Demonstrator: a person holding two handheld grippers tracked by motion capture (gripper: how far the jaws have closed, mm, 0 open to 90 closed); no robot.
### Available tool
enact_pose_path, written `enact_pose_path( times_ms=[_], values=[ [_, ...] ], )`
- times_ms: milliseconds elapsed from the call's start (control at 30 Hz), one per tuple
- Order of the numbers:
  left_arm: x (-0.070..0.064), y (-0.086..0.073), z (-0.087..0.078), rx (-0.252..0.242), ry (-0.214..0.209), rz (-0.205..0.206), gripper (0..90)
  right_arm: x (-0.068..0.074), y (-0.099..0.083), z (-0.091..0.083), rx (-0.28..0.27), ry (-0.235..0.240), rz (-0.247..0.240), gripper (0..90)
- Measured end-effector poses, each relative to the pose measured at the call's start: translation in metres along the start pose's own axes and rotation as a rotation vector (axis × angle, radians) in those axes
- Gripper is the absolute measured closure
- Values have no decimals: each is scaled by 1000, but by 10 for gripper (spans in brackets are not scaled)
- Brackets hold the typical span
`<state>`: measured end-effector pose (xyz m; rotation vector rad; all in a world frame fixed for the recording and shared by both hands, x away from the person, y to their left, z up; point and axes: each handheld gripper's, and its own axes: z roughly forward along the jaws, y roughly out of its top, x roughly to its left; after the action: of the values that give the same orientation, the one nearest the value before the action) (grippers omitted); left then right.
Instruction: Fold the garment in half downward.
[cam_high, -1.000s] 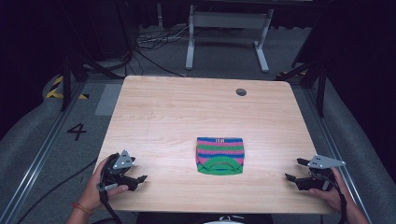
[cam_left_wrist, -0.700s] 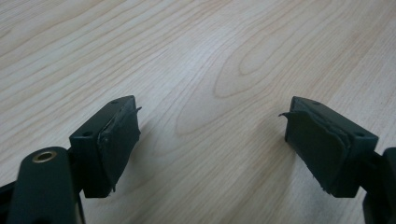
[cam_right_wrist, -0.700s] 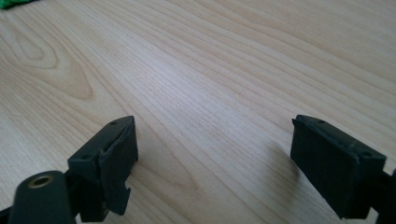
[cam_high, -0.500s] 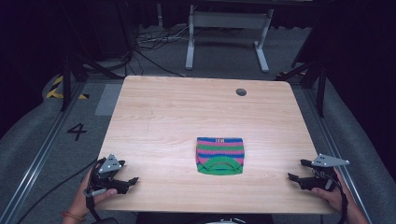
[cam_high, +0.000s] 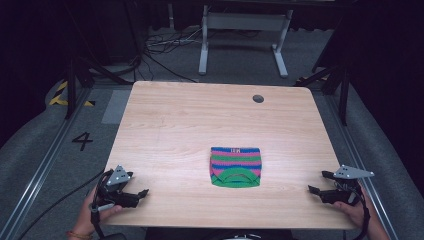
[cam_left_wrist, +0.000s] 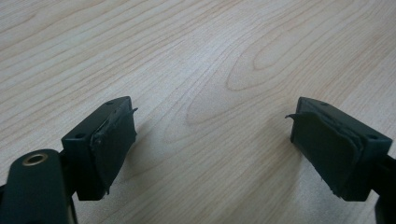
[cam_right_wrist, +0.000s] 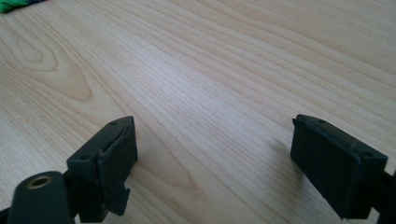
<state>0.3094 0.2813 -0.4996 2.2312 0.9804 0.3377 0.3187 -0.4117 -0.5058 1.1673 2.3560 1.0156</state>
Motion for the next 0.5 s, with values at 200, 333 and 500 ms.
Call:
enact_pose_path(
  times_ms=[200,333,500],
  values=[
    [0,0,0,1,2,-2,141,0,0,0,0,0,0,151],
    [0,0,0,1,2,-2,141,0,0,0,0,0,0,151],
    [0,0,0,1,2,-2,141,0,0,0,0,0,0,151]
  ],
)
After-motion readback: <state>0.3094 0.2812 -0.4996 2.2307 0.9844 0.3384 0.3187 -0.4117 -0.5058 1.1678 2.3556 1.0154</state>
